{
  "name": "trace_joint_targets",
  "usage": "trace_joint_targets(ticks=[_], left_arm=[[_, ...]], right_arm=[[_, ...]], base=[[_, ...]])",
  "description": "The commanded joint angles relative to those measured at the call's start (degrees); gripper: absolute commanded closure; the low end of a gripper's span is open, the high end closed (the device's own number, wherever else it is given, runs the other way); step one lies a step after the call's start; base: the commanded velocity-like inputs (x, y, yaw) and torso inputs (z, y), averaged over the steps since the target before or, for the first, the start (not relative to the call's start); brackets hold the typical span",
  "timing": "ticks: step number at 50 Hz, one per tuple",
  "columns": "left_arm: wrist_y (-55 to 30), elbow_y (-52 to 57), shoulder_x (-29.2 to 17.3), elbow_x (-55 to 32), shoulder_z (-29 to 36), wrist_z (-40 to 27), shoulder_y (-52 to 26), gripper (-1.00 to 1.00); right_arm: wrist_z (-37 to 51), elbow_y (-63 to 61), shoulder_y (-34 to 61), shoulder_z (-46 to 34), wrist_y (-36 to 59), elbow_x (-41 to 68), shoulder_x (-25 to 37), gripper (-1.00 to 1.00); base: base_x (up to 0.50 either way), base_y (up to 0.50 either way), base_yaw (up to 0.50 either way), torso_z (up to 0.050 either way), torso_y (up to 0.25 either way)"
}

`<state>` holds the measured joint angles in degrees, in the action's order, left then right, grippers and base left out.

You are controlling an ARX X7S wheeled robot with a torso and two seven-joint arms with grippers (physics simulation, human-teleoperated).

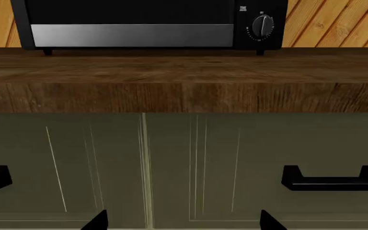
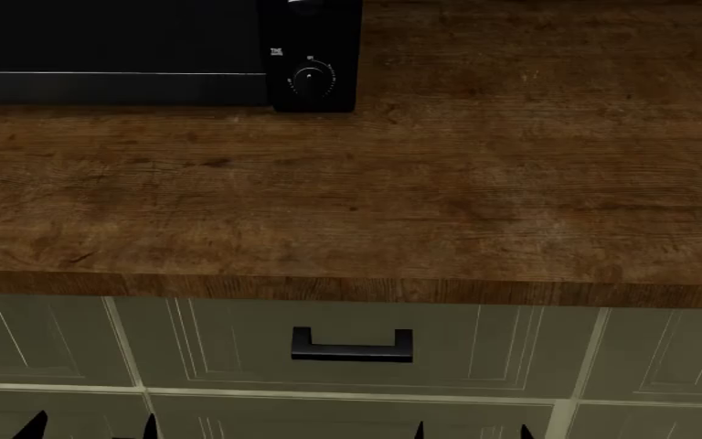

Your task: Decrease the toaster oven temperature.

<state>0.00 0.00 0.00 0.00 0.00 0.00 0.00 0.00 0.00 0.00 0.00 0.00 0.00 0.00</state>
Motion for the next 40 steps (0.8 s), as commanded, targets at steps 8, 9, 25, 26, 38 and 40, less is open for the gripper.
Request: trace_joint_targets(ticks=[8,9,25,26,38,40], left_arm=[[-1.1,1.0,-2.0,-2.7,2.1,-2.8,0.2,-1.0],[-0.5,0.2,-2.3,-2.5,2.4,-2.9,0.0,-1.0],[0.9,0.9,-4.1,-3.9,3.9,-4.9,0.2,-1.0],[1.5,1.6,-4.5,-2.5,4.5,-5.4,0.2,-1.0],[0.6,10.4,-6.1,-2.1,4.3,-7.7,0.8,-1.0],[0.8,10.9,-6.4,-2.3,4.0,-8.1,0.8,-1.0]], right_arm=[[3.2,-4.9,-0.8,-3.0,4.2,0.9,1.9,-1.0],[3.4,-5.1,-0.8,-3.2,4.4,1.1,2.1,-1.0],[5.4,-7.0,-0.5,-5.2,5.0,2.0,4.1,-1.0],[5.6,-8.8,-0.8,-5.4,5.6,1.8,4.4,-1.0],[6.2,-31.7,-0.4,-8.3,18.4,-1.4,6.9,-1.0],[6.2,-32.4,0.3,-8.3,19.4,-1.5,7.3,-1.0]], base=[[0.0,0.0,0.0,0.0,0.0],[0.0,0.0,0.0,0.0,0.0],[0.0,0.0,0.0,0.0,0.0],[0.0,0.0,0.0,0.0,0.0],[0.0,0.0,0.0,0.0,0.0],[0.0,0.0,0.0,0.0,0.0]])
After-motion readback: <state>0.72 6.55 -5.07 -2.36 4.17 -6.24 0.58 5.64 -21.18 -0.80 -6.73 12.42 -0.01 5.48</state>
